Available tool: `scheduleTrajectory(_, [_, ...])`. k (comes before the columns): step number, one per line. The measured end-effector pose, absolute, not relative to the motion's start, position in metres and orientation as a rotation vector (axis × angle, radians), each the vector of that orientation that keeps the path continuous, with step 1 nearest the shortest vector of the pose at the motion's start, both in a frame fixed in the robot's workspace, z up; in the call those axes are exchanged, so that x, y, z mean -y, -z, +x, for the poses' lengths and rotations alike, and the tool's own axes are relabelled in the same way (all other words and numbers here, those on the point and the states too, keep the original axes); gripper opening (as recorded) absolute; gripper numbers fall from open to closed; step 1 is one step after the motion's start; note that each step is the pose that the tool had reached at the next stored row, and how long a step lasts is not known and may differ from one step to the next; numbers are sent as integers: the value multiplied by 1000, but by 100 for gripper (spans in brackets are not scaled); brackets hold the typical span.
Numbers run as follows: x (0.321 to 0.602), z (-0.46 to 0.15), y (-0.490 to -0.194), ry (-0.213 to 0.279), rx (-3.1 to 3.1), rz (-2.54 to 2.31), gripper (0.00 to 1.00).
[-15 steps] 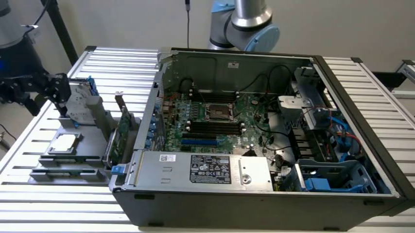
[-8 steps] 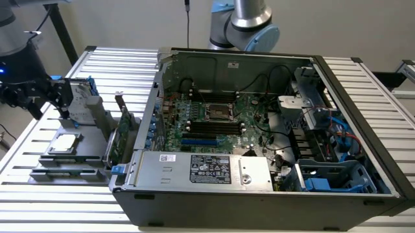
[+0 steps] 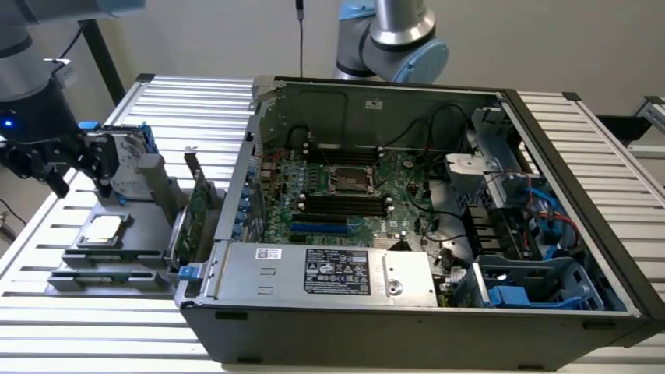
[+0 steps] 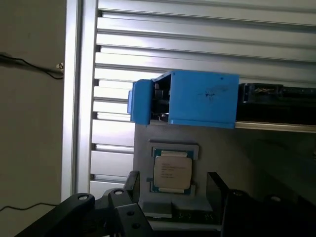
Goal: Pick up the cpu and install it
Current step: 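Pick up the cpu and move it towards the insertion slot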
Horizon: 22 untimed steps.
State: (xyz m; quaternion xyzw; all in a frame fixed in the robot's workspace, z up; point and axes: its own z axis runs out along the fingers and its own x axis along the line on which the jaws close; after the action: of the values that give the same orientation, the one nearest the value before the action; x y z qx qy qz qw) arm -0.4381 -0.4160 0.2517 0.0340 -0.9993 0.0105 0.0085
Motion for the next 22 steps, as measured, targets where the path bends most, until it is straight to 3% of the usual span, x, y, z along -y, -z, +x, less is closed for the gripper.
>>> scheduleTrajectory(22, [423, -436, -220, -32, 3118, 106, 65])
